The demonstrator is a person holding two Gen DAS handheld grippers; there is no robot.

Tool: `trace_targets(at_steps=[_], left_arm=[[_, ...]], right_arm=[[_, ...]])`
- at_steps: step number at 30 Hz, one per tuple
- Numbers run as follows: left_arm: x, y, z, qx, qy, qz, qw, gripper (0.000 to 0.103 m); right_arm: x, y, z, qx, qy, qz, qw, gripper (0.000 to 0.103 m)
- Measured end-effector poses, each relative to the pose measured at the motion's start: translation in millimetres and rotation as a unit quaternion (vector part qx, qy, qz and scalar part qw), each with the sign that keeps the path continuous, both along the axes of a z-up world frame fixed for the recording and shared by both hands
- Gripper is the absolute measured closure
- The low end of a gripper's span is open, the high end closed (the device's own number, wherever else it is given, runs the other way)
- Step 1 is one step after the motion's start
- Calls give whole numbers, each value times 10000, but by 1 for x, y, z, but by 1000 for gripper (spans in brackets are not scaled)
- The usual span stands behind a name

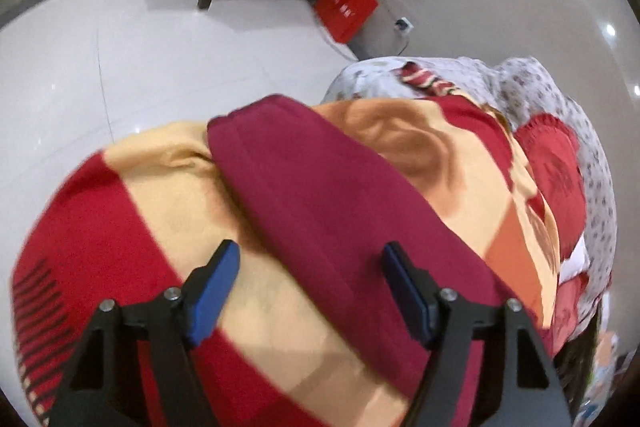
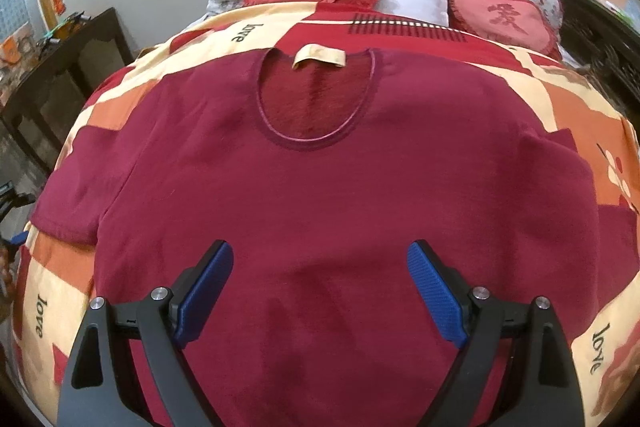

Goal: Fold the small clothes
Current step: 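Grasp the sweater sleeve with the left gripper and lift it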

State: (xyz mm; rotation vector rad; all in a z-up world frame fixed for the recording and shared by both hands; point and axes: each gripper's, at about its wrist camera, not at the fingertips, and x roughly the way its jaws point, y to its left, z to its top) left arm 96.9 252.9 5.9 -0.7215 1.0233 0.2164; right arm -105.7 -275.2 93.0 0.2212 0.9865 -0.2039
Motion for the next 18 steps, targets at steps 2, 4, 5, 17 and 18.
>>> trace_targets(at_steps=[2, 4, 5, 17, 18], left_arm=[[5, 1, 0, 198, -132, 71, 9997, 27], [11, 0, -1, 292, -146, 69, 9994, 39], [13, 0, -1, 335, -141, 65, 9993, 49], [-49, -153, 132, -151, -1965, -1985, 9601, 95], [-55, -179, 138, -132, -2046, -2269, 9521, 95]], right_arm=[[0, -1, 0, 6, 4, -24, 10000, 0], [0, -2, 1, 68, -1, -62, 10000, 0], [0, -3, 1, 125, -10, -85, 9999, 0], [-8, -35, 18, 181, -260, -367, 9988, 0], [-9, -41, 19, 201, -272, -408, 9986, 0]])
